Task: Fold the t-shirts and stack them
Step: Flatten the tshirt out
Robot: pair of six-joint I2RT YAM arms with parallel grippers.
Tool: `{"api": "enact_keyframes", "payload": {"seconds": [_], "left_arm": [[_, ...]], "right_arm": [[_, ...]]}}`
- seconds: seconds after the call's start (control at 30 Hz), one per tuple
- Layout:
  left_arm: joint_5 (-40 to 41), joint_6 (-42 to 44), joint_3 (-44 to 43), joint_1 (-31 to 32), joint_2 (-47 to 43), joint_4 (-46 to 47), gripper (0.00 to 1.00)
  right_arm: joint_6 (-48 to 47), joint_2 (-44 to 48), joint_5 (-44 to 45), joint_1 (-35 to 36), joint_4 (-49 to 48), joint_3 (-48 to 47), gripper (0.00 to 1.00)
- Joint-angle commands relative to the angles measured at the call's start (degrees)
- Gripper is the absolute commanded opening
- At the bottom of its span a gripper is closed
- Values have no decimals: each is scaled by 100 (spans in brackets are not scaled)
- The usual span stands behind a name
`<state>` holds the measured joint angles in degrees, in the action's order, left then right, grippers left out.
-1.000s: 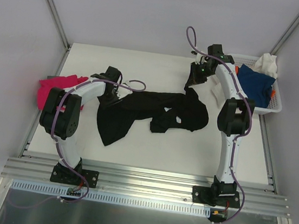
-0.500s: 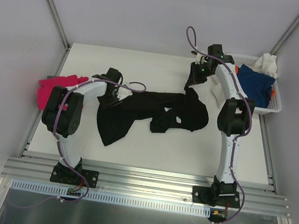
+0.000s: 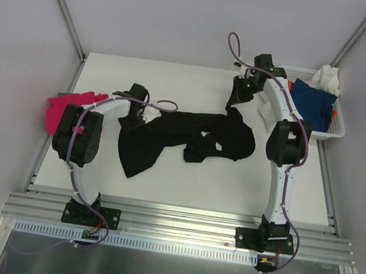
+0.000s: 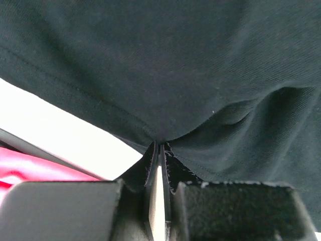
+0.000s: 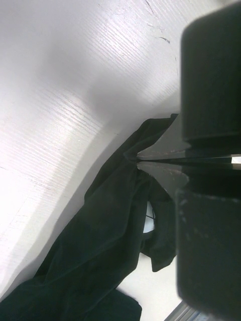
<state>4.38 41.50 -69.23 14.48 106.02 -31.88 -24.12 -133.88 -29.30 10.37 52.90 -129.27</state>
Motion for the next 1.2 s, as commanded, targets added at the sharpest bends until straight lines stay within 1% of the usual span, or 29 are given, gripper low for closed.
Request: {"api": "enact_keyframes", "payload": {"seconds": [0.0, 0.1, 0.2, 0.33, 0.47, 0.5, 0.63, 0.7, 0.87, 0.9, 0.97, 1.0, 1.1, 1.13, 1.17], "left_arm": [[-78, -62, -64, -112, -326, -73, 0], [-78, -71, -178, -138, -563, -73, 0], [-34, -107, -538, -147, -748, -82, 0], [159, -98, -1406, -147, -705, -82, 0], [256, 43, -2198, -147, -556, -82, 0], [265, 78, -2513, -147, -495, -82, 0], [379, 323, -2989, -147, -520, -82, 0], [397, 412, -3043, -156, -695, -82, 0], [344, 395, -2895, -261, -1205, -73, 0], [335, 368, -2833, -305, -1441, -73, 0], [326, 254, -2684, -402, -1715, -73, 0], [344, 245, -2614, -480, -1994, -73, 0], [327, 254, -2525, -534, -2548, -55, 0], [318, 271, -2525, -525, -2664, -55, 0], [309, 245, -2551, -525, -2857, -55, 0]], "right_arm": [[48, 11, -6, -9, -43, -309, 0], [13, 38, 65, -17, -35, -379, 1], [12, 178, 100, -96, -78, -458, 1], [65, 380, 310, -211, -263, -651, 1], [74, 652, 915, -272, -474, -1002, 1], [109, 723, 969, -307, -518, -1047, 1], [346, 1390, 1259, -422, -1010, -889, 1], [364, 1794, 1689, -448, -984, -863, 1], [189, 2910, 2541, -492, -1028, -310, 1], [145, 3277, 2656, -510, -1036, -222, 1], [127, 3613, 2885, -545, -1063, 68, 1], [170, 3937, 3069, -615, -967, 138, 1], [241, 4396, 3027, -668, -826, 507, 1], [293, 4719, 2983, -668, -791, 648, 1], [442, 4870, 2800, -668, -773, 919, 1]]}}
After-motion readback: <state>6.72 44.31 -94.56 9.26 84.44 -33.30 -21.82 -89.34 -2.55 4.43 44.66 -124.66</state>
